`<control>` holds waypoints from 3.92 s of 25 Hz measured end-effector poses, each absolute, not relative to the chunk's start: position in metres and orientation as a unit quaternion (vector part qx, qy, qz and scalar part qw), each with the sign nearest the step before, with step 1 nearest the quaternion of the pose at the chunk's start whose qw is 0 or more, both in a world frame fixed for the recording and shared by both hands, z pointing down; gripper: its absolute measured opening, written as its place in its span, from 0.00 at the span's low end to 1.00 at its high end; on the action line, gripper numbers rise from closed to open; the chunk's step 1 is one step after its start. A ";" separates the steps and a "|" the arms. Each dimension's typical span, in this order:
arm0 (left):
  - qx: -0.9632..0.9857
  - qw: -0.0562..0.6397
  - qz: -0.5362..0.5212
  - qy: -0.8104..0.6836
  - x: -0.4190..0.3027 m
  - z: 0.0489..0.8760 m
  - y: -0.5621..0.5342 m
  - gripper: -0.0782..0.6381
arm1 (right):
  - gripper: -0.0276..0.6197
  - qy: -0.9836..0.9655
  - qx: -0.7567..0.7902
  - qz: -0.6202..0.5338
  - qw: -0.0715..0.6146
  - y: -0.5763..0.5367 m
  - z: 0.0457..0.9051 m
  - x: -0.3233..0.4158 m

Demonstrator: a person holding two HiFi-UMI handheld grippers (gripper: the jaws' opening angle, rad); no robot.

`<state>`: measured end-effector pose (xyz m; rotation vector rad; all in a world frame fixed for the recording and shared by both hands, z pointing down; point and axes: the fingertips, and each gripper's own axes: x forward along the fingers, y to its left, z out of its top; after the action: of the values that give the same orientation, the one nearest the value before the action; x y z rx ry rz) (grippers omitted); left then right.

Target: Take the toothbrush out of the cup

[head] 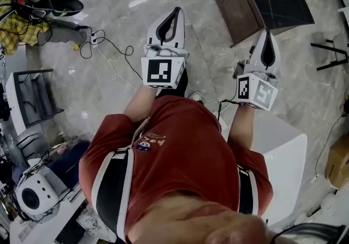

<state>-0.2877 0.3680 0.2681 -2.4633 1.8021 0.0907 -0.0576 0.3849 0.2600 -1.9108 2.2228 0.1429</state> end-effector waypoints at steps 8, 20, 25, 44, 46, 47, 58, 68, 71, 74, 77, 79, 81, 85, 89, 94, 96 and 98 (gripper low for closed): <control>-0.811 0.020 0.036 0.584 -0.318 0.280 0.259 0.12 | 0.06 0.745 -0.659 0.037 0.097 0.281 0.267 -0.084; -0.846 0.006 0.052 0.530 -0.340 0.269 0.126 0.12 | 0.06 0.711 -0.698 0.037 0.083 0.176 0.258 -0.109; -0.861 0.006 0.057 0.506 -0.328 0.268 0.098 0.12 | 0.06 0.691 -0.717 0.044 0.080 0.162 0.255 -0.102; -0.899 0.009 0.022 0.437 -0.198 0.291 -0.004 0.12 | 0.06 0.621 -0.775 0.014 0.112 0.087 0.297 0.022; -0.903 0.008 0.019 0.430 -0.174 0.293 -0.020 0.12 | 0.06 0.614 -0.782 0.014 0.108 0.073 0.301 0.043; -0.905 0.007 0.017 0.426 -0.162 0.293 -0.029 0.12 | 0.06 0.611 -0.785 0.014 0.106 0.066 0.303 0.054; -0.936 0.002 0.020 0.350 -0.009 0.288 -0.089 0.12 | 0.06 0.561 -0.822 0.014 0.092 0.032 0.300 0.173; -0.956 0.003 0.015 0.294 0.075 0.291 -0.115 0.12 | 0.06 0.522 -0.850 0.009 0.075 0.018 0.306 0.235; -0.959 0.001 0.013 0.283 0.089 0.297 -0.133 0.12 | 0.06 0.512 -0.856 0.005 0.067 0.003 0.310 0.242; -0.964 0.000 0.010 0.265 0.103 0.304 -0.149 0.12 | 0.06 0.501 -0.863 -0.002 0.061 -0.014 0.317 0.250; -0.971 -0.007 0.008 0.241 0.118 0.309 -0.162 0.12 | 0.06 0.488 -0.871 -0.012 0.054 -0.030 0.324 0.260; -0.973 -0.012 -0.002 0.230 0.125 0.314 -0.171 0.12 | 0.06 0.480 -0.876 -0.018 0.051 -0.041 0.328 0.267; -0.975 -0.014 -0.009 0.222 0.129 0.320 -0.180 0.12 | 0.06 0.473 -0.880 -0.023 0.043 -0.053 0.334 0.270; -0.977 -0.016 -0.018 0.212 0.136 0.330 -0.200 0.12 | 0.06 0.460 -0.887 -0.033 0.024 -0.075 0.349 0.280; -0.979 -0.021 -0.022 0.200 0.148 0.338 -0.212 0.12 | 0.06 0.443 -0.895 -0.048 0.011 -0.089 0.368 0.299; -0.982 -0.029 -0.025 0.184 0.160 0.344 -0.221 0.12 | 0.15 0.434 -0.897 -0.081 -0.003 -0.113 0.399 0.326; -0.983 -0.035 -0.029 0.179 0.164 0.348 -0.224 0.12 | 0.16 0.427 -0.899 -0.093 -0.009 -0.121 0.411 0.338; -0.983 -0.038 -0.033 0.174 0.167 0.351 -0.226 0.12 | 0.20 0.424 -0.899 -0.108 -0.020 -0.130 0.424 0.348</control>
<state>0.1668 -0.2264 0.3513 -3.1670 0.5598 -0.1057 0.3477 -0.1300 0.4243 -2.8612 1.3483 -0.3426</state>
